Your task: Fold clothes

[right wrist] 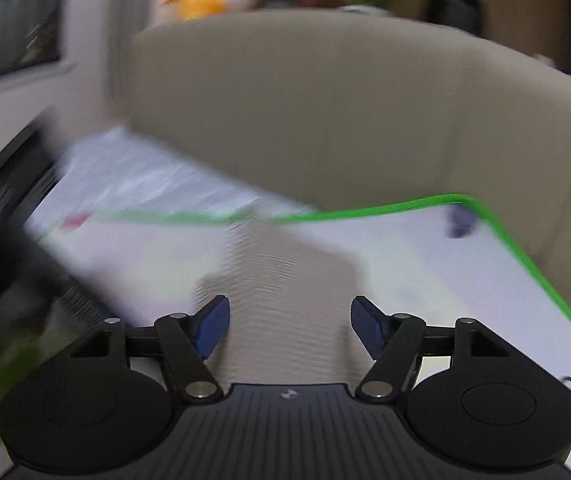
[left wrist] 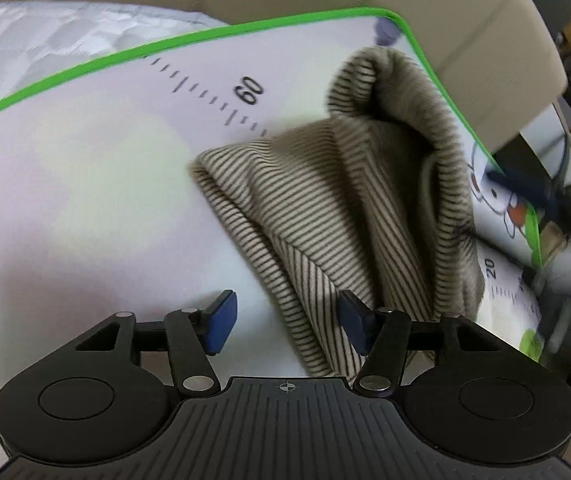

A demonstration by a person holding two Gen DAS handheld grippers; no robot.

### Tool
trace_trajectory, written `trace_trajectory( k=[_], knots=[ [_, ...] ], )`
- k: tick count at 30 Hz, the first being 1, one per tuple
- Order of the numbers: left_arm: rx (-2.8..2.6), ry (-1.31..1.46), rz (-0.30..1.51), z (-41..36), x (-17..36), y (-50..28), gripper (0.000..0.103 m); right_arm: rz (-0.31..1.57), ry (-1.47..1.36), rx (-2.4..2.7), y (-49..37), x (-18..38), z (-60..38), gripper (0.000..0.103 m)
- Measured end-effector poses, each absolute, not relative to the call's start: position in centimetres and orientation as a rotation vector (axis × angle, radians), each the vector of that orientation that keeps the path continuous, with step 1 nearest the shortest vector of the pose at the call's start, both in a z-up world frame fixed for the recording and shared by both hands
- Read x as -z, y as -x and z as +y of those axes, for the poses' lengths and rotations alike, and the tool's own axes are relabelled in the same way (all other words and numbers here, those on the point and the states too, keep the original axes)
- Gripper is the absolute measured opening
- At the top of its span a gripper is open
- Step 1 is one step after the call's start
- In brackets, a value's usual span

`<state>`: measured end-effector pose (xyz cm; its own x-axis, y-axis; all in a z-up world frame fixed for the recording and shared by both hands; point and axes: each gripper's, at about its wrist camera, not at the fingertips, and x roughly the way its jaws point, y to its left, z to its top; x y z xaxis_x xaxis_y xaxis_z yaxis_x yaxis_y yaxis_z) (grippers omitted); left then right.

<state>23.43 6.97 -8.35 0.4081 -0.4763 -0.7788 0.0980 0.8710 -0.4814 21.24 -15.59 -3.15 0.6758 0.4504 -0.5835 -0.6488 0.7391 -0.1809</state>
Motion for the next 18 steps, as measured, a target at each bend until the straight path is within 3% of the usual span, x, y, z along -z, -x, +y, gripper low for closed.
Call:
trace_trajectory(
  k=[6, 8, 11, 18],
  knots=[
    [0.356, 0.469, 1.119, 7.6, 9.0, -24.0, 0.059, 0.528, 0.592, -0.576, -20.6, 7.2, -13.6, 0.070],
    [0.361, 0.498, 1.126, 7.6, 9.3, -24.0, 0.059, 0.551, 0.579, -0.581, -21.3, 6.9, -14.2, 0.047],
    [0.384, 0.537, 1.143, 7.5, 9.6, -23.8, 0.055, 0.595, 0.503, -0.597, -22.4, 4.8, -15.9, 0.024],
    [0.427, 0.567, 1.167, 7.0, 10.6, -24.4, 0.048, 0.700, 0.032, -0.739, -24.6, -2.0, -18.5, 0.012]
  ],
)
